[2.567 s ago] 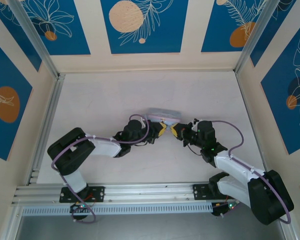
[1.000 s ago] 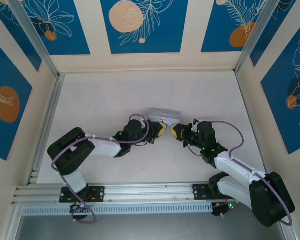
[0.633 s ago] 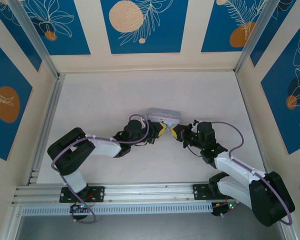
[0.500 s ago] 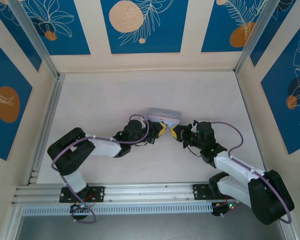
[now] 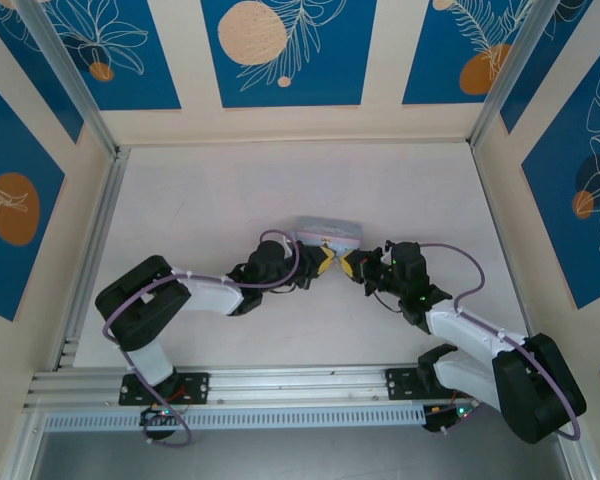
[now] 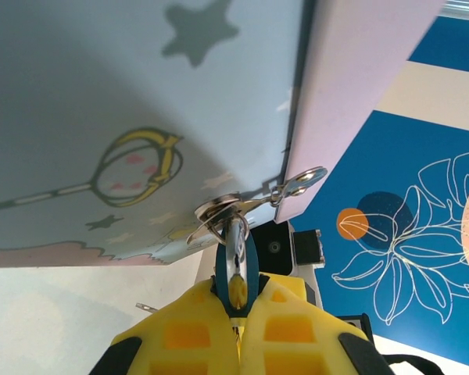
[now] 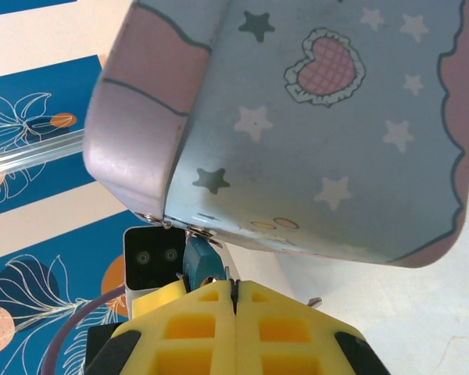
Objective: Unlock the padlock with the key
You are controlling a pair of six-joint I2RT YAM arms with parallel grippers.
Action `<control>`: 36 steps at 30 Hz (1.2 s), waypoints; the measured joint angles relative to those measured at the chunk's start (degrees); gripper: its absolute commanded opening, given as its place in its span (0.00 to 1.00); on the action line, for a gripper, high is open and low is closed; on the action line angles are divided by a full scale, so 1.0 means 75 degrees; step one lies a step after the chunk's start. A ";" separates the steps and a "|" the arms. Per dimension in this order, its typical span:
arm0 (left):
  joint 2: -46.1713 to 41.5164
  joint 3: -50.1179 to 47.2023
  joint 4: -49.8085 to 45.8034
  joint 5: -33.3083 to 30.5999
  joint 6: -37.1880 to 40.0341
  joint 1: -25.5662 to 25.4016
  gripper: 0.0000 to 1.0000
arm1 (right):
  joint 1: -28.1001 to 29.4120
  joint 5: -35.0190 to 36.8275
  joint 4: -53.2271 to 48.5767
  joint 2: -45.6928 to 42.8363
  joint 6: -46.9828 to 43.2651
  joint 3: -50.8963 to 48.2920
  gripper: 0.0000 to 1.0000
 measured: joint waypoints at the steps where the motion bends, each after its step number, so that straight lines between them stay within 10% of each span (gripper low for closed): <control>1: 0.0000 0.0000 0.0012 0.0000 0.0000 0.0000 0.00 | 0.0000 0.0017 -0.0070 -0.0085 -0.0003 0.0000 0.00; 36: 0.0102 0.0000 0.0061 -0.0003 -0.0020 -0.0044 0.00 | -0.0015 0.0058 -0.0256 -0.0641 0.0000 -0.0163 0.00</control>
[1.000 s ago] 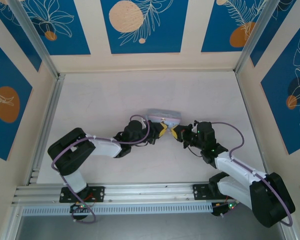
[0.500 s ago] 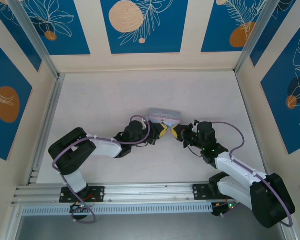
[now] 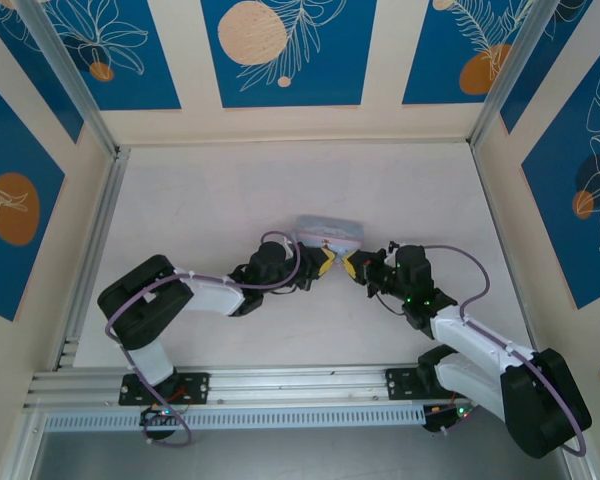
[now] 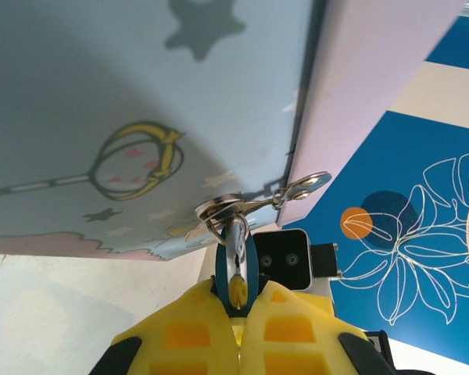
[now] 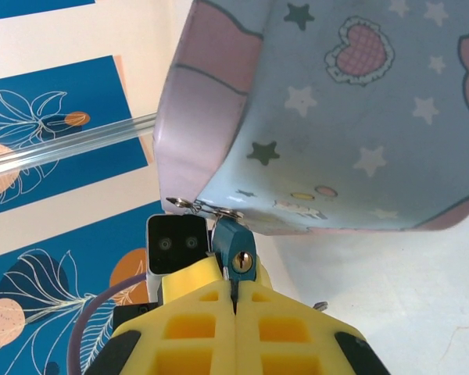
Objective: Unlock the padlock with the key
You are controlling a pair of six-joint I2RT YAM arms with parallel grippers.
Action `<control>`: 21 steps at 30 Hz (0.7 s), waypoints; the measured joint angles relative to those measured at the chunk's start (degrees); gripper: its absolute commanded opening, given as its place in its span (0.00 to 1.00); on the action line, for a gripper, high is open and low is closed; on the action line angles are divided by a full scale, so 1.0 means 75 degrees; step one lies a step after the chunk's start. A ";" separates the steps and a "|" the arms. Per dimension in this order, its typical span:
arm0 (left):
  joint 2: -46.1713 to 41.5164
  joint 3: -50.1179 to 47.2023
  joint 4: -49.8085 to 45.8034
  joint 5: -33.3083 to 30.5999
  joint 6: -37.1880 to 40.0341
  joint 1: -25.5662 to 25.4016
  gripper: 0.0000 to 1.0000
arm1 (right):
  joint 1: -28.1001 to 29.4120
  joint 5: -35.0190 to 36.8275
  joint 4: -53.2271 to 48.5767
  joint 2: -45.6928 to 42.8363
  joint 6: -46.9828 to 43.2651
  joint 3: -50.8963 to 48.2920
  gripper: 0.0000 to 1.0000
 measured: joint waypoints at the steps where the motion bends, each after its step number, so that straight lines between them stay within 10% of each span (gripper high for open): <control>1: 0.0000 0.0000 0.0000 0.0000 0.0000 0.0000 0.00 | 0.0000 0.0003 -0.0015 -0.0050 0.0000 -0.0035 0.00; 21: 0.0000 0.0000 -0.0017 0.0000 0.0000 -0.0009 0.00 | 0.0000 -0.0003 -0.0085 0.0140 0.0000 -0.0093 0.00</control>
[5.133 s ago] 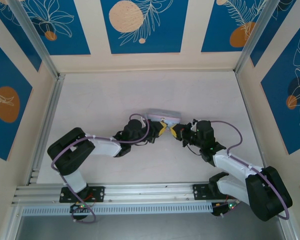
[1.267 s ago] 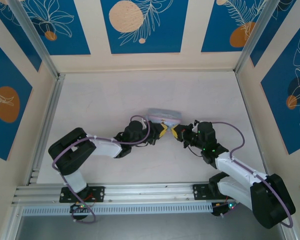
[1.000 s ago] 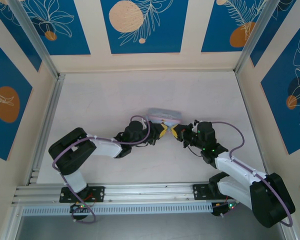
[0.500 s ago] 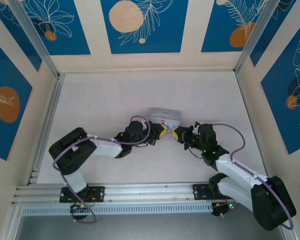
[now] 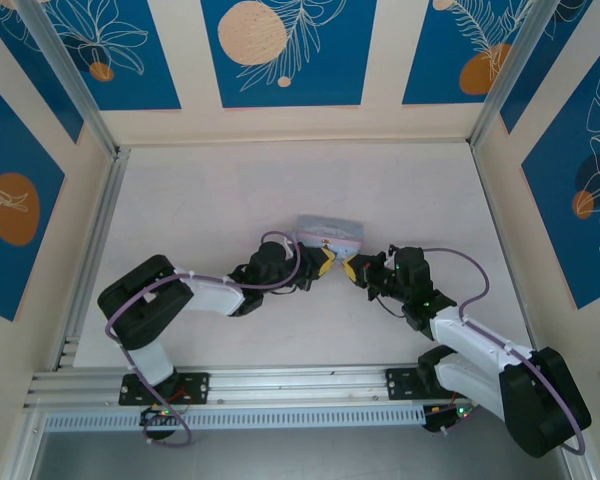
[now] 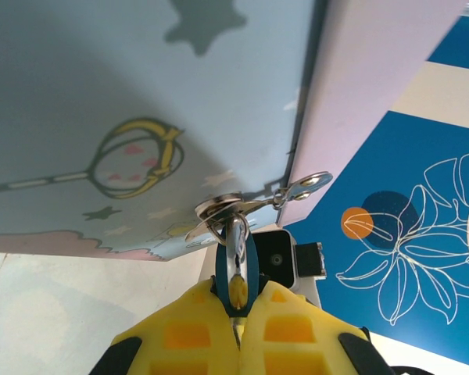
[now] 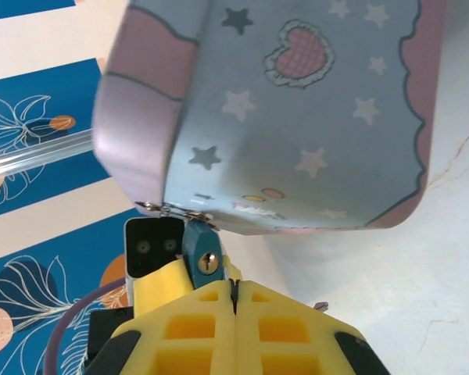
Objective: Unlock the padlock with the key
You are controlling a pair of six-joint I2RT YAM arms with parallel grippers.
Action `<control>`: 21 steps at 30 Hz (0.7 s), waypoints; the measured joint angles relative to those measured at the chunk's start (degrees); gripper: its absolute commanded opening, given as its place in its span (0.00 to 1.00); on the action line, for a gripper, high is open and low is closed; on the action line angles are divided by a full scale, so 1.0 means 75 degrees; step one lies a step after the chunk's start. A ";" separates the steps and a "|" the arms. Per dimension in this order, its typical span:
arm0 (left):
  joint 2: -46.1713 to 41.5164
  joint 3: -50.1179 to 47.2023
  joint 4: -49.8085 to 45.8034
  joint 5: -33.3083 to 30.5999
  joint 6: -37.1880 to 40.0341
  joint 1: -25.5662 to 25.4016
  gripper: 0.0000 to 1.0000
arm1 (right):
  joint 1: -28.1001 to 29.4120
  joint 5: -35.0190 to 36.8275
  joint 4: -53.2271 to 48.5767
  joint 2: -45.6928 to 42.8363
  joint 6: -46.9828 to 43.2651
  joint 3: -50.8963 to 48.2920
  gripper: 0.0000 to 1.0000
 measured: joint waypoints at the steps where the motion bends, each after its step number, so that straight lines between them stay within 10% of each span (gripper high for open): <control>1: 0.0000 0.0000 -0.0006 0.0000 0.0003 -0.0006 0.00 | 0.0000 0.0000 0.0015 0.0055 0.0000 0.0003 0.00; 21: 0.0108 0.0070 -0.0009 -0.0213 0.0035 -0.0122 0.00 | -0.0344 -0.0382 -0.0364 0.0073 -0.0242 0.0096 0.00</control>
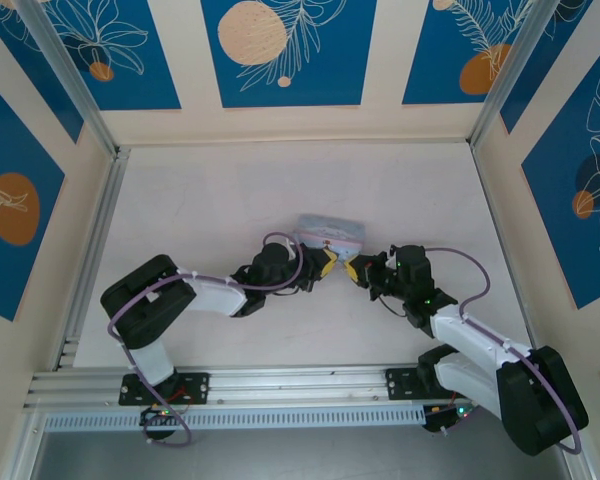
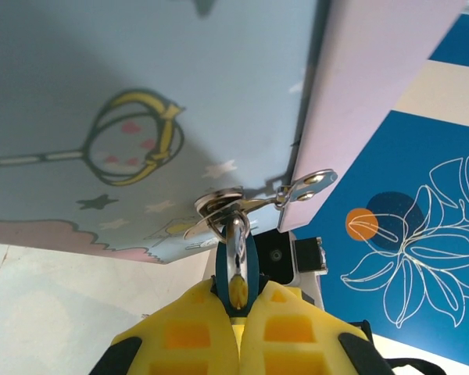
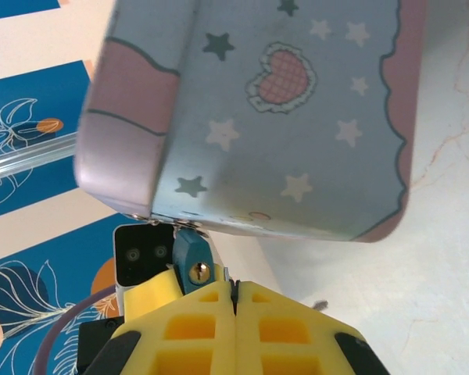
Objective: Unlock the padlock with the key
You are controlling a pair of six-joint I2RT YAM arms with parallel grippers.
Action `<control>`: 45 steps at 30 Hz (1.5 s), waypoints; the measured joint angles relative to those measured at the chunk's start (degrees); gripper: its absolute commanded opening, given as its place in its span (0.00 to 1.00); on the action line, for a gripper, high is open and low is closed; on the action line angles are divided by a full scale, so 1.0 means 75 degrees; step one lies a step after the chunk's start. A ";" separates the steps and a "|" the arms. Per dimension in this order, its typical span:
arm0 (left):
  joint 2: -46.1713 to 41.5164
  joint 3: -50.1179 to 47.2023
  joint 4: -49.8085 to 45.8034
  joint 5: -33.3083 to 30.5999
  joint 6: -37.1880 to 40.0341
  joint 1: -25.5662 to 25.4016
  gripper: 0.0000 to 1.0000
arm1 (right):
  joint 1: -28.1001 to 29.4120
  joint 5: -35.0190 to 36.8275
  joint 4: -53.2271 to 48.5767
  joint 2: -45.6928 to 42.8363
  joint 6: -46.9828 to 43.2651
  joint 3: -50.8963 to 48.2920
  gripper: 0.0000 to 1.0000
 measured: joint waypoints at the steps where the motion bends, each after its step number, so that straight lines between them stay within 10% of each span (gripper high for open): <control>1: 0.0000 -0.0012 0.0000 -0.0052 0.0009 -0.0006 0.00 | -0.0041 -0.0082 -0.0134 -0.0003 -0.0076 0.0047 0.00; 45: -0.1416 -0.0574 -0.0764 -0.0635 0.0918 -0.0117 0.00 | 0.1195 0.1163 0.0216 -0.1996 -0.0766 -0.0542 0.00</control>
